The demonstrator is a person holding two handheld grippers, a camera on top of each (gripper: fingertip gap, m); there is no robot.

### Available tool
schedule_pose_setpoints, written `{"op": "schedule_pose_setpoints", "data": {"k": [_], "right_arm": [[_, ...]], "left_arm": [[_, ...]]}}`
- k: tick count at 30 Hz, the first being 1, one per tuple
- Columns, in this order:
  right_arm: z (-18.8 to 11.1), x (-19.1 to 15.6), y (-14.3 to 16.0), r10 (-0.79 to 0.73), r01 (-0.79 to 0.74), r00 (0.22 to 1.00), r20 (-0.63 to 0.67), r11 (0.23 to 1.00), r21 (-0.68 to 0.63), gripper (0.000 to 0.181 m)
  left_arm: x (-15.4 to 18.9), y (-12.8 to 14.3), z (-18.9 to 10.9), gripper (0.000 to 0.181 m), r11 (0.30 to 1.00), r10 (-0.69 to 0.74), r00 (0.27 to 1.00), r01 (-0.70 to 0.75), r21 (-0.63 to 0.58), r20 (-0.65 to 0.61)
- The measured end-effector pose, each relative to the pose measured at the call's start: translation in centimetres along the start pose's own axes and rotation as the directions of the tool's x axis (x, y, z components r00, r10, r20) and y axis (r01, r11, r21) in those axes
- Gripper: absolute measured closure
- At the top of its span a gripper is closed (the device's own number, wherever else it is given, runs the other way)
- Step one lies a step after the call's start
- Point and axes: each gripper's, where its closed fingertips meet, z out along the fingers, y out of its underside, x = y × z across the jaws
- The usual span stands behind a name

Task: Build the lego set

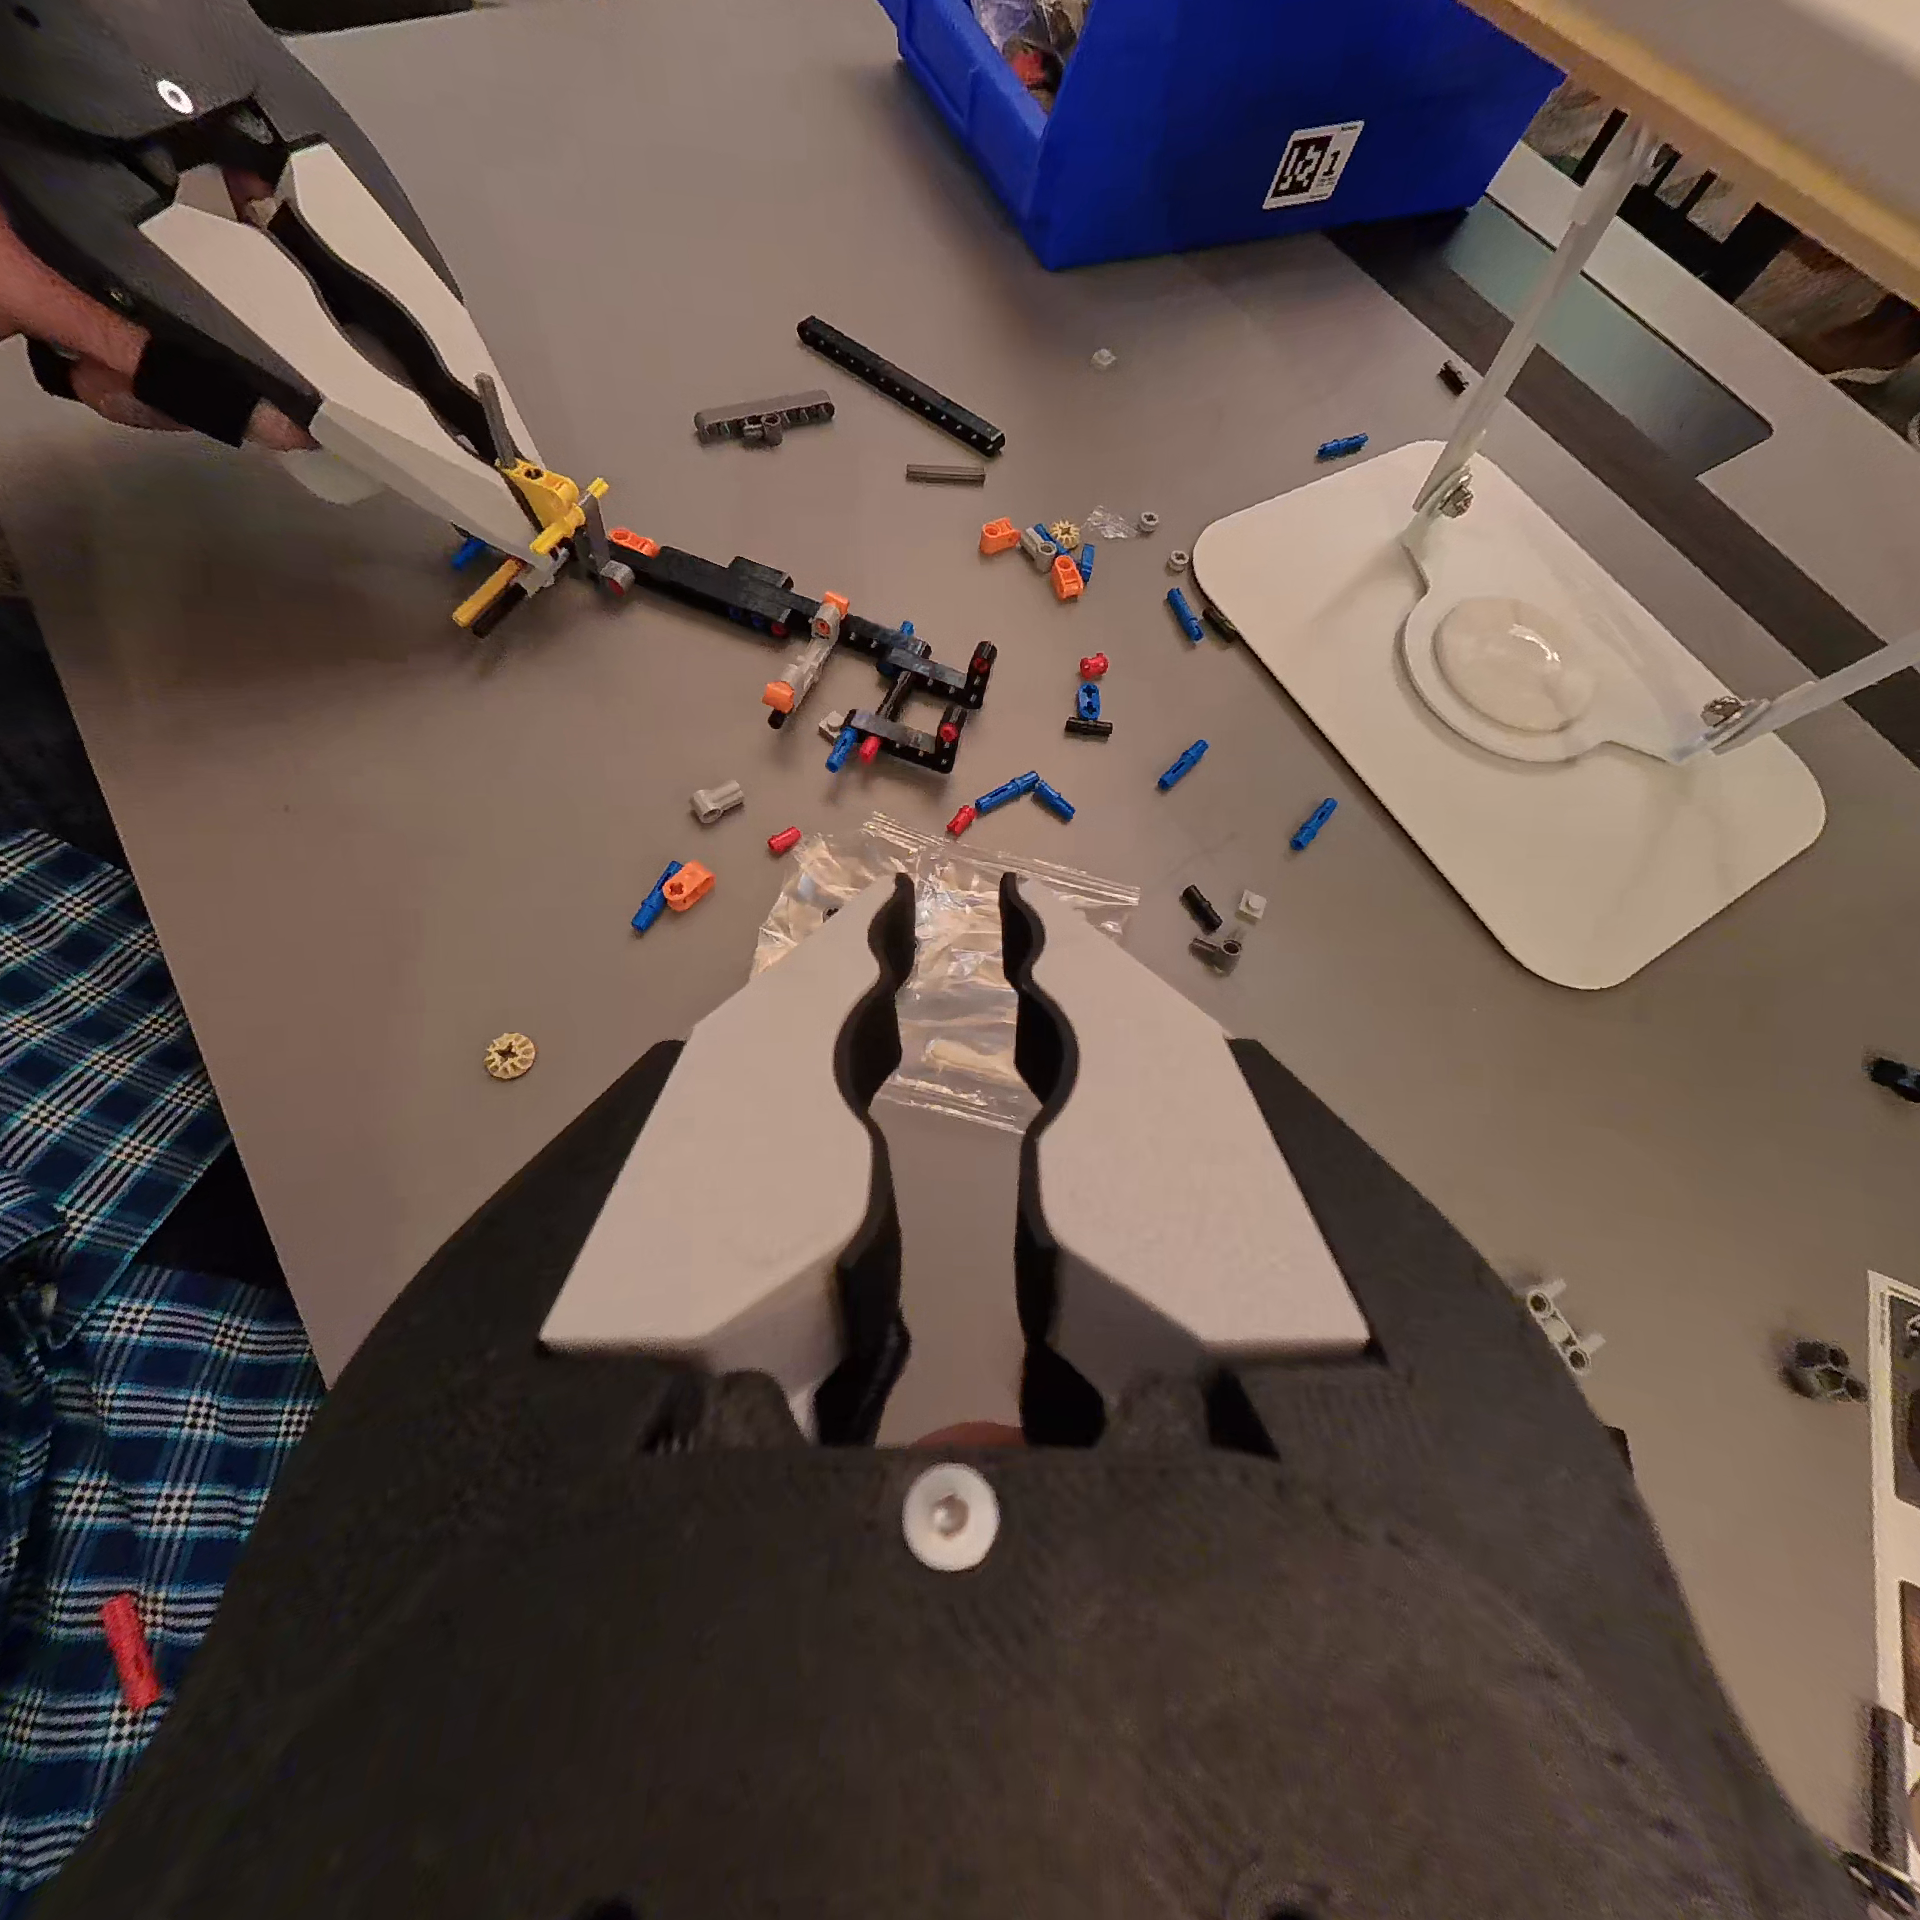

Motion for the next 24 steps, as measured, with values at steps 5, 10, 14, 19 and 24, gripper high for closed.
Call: {"op": "schedule_pose_setpoints", "data": {"k": [5, 10, 14, 19, 24], "right_arm": [[0.1, 0.0, 0.1, 0.006, -0.006, 1.000, 0.008, 1.000, 0.002, 0.167], [0.3, -0.2, 0.2, 0.015, -0.015, 1.000, 0.025, 1.000, 0.004, 0.168], [0.4, -0.3, 0.2, 0.019, -0.019, 0.999, 0.032, 1.000, 0.003, 0.168], [0.7, -0.5, 0.4, 0.021, -0.021, 0.999, 0.040, 1.000, -0.004, 0.168], [0.9, -0.7, 0.5, 0.022, -0.022, 0.999, 0.047, 1.000, -0.007, 0.167]], "left_arm": [[-0.6, -0.2, -0.7, 0.176, 1.000, -0.009, 1.000, 0.009, 0.023, 0.012], [-0.9, -0.4, -1.8, 0.177, 0.997, -0.033, 0.999, 0.032, 0.065, 0.003], [-1.5, 0.2, -2.6, 0.177, 0.996, -0.060, 0.998, 0.060, 0.073, 0.003], [-1.8, 1.2, -3.1, 0.176, 0.993, -0.094, 0.996, 0.093, 0.066, 0.011], [-2.3, 1.9, -3.1, 0.176, 0.979, -0.186, 0.982, 0.183, 0.086, 0.026]]}}
